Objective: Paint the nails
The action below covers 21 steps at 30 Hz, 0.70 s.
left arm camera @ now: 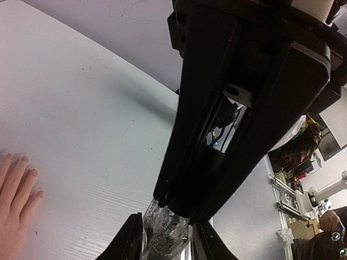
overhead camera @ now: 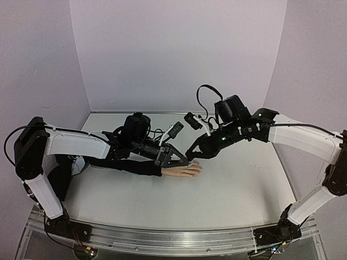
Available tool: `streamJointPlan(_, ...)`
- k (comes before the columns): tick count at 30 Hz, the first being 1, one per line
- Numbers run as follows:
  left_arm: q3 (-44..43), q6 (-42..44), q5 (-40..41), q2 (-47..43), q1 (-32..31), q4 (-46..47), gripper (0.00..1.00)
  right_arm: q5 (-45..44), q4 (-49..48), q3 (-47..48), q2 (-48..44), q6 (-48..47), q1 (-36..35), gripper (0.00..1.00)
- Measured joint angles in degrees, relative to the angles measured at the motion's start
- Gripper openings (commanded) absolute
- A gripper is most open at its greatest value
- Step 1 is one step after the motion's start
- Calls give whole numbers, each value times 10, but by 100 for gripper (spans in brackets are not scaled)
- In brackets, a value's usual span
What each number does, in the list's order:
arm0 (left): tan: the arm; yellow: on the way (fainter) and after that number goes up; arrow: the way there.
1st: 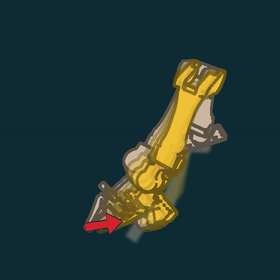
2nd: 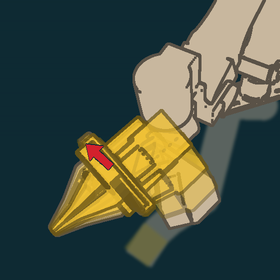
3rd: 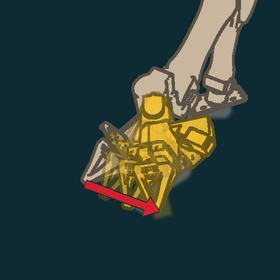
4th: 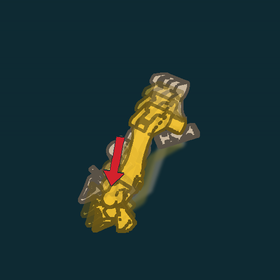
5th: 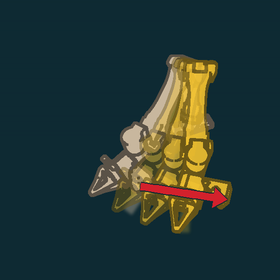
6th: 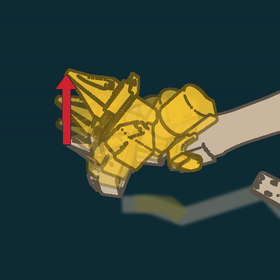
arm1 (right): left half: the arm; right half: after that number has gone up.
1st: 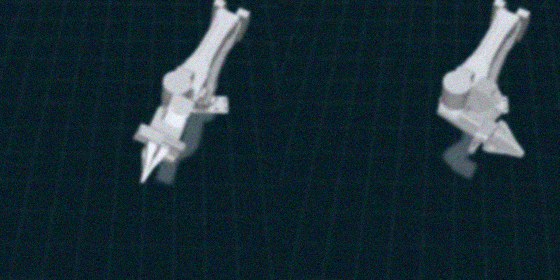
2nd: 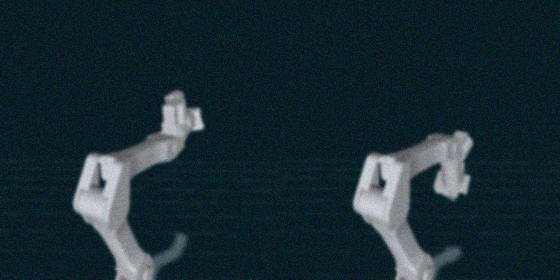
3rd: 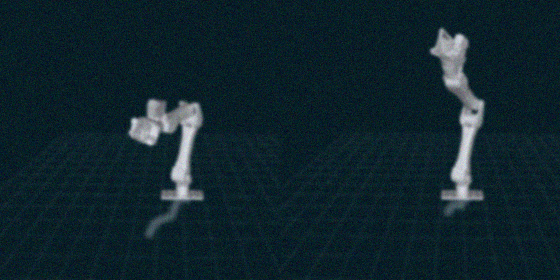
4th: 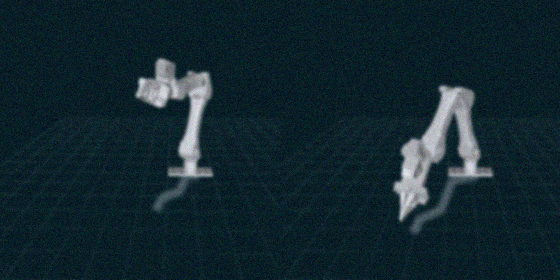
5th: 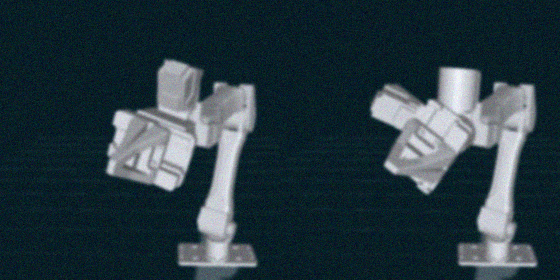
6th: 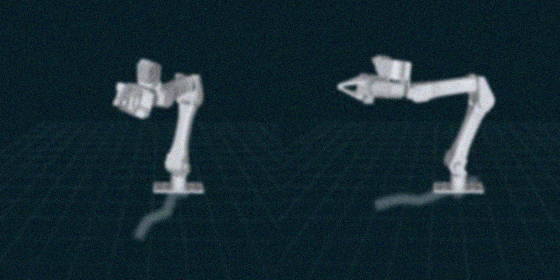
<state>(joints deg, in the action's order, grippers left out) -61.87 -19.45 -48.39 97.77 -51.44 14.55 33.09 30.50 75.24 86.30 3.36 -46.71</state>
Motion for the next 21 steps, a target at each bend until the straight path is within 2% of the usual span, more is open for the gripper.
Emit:
streamJointPlan(3,0,1,-2,1,0,0,21,1,0,0,0,-2,-3,0)
streamJointPlan(5,0,11,-11,1,-1,0,21,6,1,0,0,-1,-3,0)
streamJointPlan(9,0,20,-12,1,-2,-1,39,11,3,1,0,-2,-3,0)
streamJointPlan(11,0,20,-10,1,-3,-2,41,10,2,2,0,-2,-3,0)
streamJointPlan(18,0,28,-8,1,-4,-10,32,9,0,5,0,-3,-6,0)
streamJointPlan(21,0,32,-6,1,-5,-13,22,8,-1,6,0,-3,-6,0)
